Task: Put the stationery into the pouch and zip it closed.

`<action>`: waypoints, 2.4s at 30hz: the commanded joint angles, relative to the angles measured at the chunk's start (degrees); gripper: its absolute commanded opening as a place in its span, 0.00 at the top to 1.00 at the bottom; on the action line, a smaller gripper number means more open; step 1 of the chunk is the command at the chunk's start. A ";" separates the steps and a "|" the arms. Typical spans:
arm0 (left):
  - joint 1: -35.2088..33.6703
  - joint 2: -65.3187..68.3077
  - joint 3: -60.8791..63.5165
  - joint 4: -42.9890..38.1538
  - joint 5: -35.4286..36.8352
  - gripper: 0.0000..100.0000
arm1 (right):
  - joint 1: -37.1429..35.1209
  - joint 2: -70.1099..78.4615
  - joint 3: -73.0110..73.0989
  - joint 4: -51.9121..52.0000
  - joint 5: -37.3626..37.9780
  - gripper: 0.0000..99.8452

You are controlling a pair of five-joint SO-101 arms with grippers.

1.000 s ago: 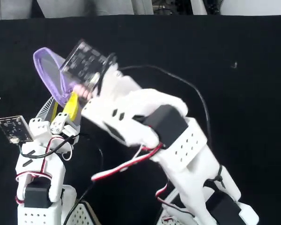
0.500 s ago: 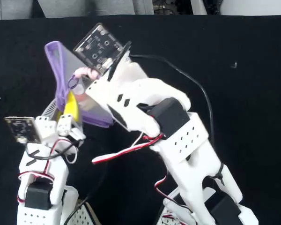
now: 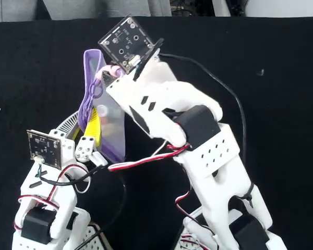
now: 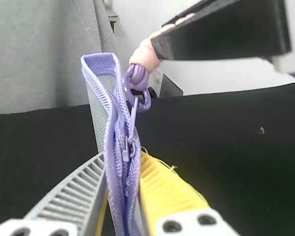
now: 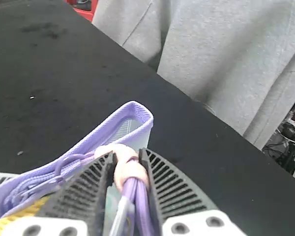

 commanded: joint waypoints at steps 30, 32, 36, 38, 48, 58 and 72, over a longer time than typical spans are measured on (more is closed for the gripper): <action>6.46 -0.35 4.62 -2.99 -6.95 0.97 | 9.41 -0.57 -21.85 7.12 -1.05 0.99; 7.43 -0.44 4.79 -2.55 -8.62 0.97 | 9.49 -0.57 -22.99 7.12 -1.05 0.99; 8.13 -0.70 4.26 -0.44 -8.79 0.97 | 9.76 -0.22 -22.64 8.00 -1.05 0.99; 8.13 -0.70 4.26 -0.53 -8.79 0.97 | 9.49 -0.13 -21.49 9.14 -1.05 0.99; 7.60 -0.70 4.79 -0.26 -9.05 0.97 | 3.78 -0.57 -16.84 22.95 -7.82 0.88; 1.27 -0.79 4.18 -1.85 -4.22 0.97 | 3.43 -8.92 11.91 10.55 -4.22 0.86; 5.67 -0.79 4.18 -4.22 1.76 0.97 | -2.73 -35.03 47.34 -14.15 -6.68 0.79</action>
